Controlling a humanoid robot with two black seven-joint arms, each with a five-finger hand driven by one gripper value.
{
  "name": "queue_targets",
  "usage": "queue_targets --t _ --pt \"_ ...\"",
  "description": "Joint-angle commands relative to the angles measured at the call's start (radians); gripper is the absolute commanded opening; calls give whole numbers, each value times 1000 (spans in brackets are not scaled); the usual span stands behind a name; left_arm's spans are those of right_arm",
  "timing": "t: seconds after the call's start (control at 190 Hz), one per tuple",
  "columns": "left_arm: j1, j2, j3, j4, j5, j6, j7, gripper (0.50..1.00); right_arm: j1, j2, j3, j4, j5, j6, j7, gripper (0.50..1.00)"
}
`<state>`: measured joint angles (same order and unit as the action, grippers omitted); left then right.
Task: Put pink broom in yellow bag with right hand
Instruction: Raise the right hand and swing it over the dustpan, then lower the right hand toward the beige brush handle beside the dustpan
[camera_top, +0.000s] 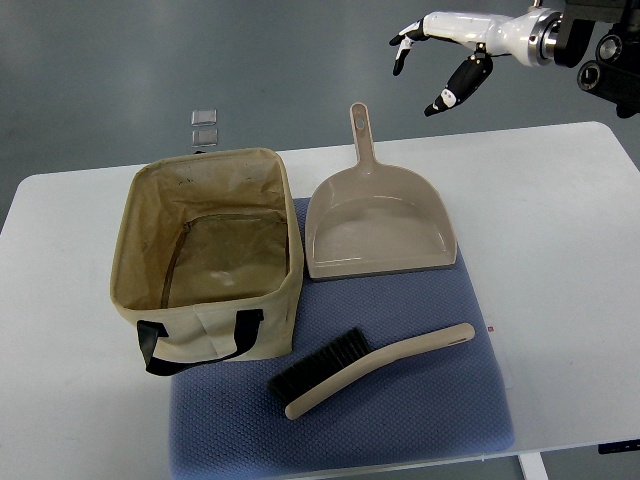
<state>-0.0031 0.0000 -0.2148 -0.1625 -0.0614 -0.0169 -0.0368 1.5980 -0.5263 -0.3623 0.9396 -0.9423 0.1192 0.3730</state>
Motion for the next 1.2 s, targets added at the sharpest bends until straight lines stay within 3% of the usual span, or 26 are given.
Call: queue_targets --t 0.0,0.252,0.567,1.197 --pt "0 0 0 0 0 0 0 1000 59 -17 -98 103 -64 0 0 930" --pt "0 0 0 0 0 0 0 1000 89 -29 -129 143 -85 37 4 930" --pt "0 0 0 0 0 0 0 1000 42 -57 -125 315 -79 45 1 930" --pt "0 0 0 0 0 0 0 1000 -228 -115 -63 476 -72 2 10 930"
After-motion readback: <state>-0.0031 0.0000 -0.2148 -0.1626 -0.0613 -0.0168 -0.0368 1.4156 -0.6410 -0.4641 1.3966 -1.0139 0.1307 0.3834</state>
